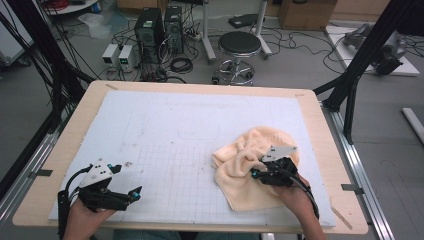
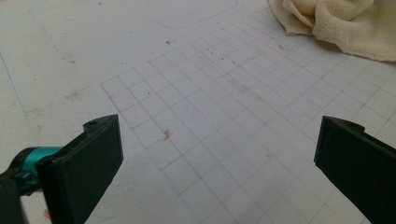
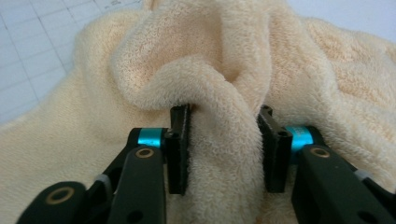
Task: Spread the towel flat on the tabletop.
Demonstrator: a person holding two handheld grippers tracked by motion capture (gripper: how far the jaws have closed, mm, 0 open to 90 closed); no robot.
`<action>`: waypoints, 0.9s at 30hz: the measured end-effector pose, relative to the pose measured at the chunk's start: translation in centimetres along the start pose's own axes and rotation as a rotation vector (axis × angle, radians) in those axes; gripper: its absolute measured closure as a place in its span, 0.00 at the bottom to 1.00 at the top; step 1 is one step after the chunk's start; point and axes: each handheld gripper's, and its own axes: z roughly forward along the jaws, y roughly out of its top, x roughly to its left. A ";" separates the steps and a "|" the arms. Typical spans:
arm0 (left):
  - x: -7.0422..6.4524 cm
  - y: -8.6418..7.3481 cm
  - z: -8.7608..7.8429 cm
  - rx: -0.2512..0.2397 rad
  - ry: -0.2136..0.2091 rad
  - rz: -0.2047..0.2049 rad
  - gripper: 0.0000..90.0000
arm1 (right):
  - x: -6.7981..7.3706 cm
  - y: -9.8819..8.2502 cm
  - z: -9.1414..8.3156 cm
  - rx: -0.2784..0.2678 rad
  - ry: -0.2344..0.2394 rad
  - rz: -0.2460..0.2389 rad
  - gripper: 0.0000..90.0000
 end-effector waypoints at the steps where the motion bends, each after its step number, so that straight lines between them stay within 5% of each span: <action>1: 0.0 0.0 0.0 0.000 0.000 0.000 0.02 | -0.1 0.1 -0.2 0.001 0.013 0.011 0.71; 5: 0.2 0.0 0.0 -0.003 0.002 -0.006 0.02 | -0.6 0.5 -0.9 -0.036 0.067 0.058 0.72; 11: 0.3 0.0 0.0 -0.003 0.003 -0.007 0.02 | 0.0 3.1 -1.7 -0.066 0.114 0.046 0.72; 17: 0.2 0.1 -0.1 -0.012 0.001 -0.009 0.02 | 1.3 8.5 -1.5 -0.128 0.159 0.012 0.72; 27: 0.3 0.1 -0.4 -0.024 0.005 -0.006 0.02 | 3.3 16.1 0.1 -0.175 0.162 -0.048 0.72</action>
